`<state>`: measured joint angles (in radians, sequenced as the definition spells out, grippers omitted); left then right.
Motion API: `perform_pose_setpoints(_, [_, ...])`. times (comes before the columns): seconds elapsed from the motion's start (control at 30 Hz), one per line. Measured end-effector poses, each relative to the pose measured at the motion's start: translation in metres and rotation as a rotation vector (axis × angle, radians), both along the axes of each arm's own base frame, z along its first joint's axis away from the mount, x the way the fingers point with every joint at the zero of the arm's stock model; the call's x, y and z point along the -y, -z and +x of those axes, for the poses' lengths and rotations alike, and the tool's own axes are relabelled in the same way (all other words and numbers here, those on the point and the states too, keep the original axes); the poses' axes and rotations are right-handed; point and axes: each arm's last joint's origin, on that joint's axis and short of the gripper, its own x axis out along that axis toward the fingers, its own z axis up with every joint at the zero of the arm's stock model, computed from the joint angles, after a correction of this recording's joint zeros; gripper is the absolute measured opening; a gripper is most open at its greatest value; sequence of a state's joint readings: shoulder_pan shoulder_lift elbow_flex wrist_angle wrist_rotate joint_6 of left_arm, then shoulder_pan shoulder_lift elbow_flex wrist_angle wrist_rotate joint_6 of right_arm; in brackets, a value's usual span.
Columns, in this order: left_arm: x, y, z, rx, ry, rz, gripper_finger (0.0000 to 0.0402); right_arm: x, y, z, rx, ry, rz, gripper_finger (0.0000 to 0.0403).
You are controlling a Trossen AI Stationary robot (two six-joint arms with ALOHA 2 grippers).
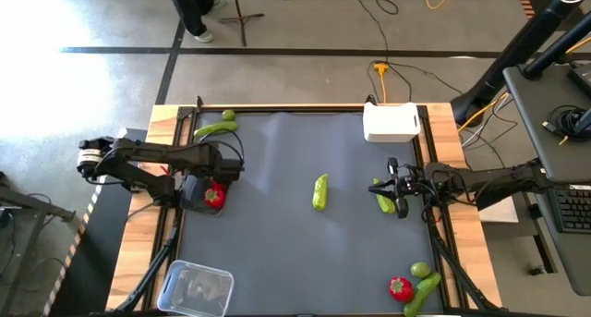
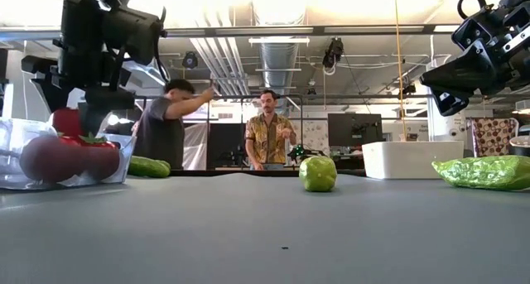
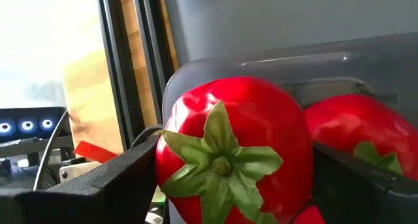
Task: Sort produce into baskets
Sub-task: Put the top tomato into the black transparent bin
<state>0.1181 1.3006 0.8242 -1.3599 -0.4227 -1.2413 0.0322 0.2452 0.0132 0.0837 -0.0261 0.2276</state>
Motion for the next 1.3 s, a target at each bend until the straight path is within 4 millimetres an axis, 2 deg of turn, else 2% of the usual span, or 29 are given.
perform_pose_setpoints(0.33, [-0.0063,0.0013,0.0006,0.018,-0.042,-0.008,0.0329,0.0000,0.0000,0.0000,0.000,0.000,0.000,0.0013])
perform_pose_setpoints(0.77, [-0.0078,0.0014,0.0025,0.002,0.034,0.008,0.0330,0.0000,0.0000,0.0000,0.000,0.000,0.000,0.0013])
perform_pose_setpoints(1.13, [-0.0097,0.0022,0.0039,0.022,0.025,-0.001,0.0371,0.0000,0.0000,0.0000,0.000,0.000,0.000,0.0013])
perform_pose_setpoints(1.3, [-0.0096,-0.0002,0.0033,0.010,0.025,-0.003,0.0375,0.0000,0.0000,0.0000,0.000,0.000,0.000,0.0013])
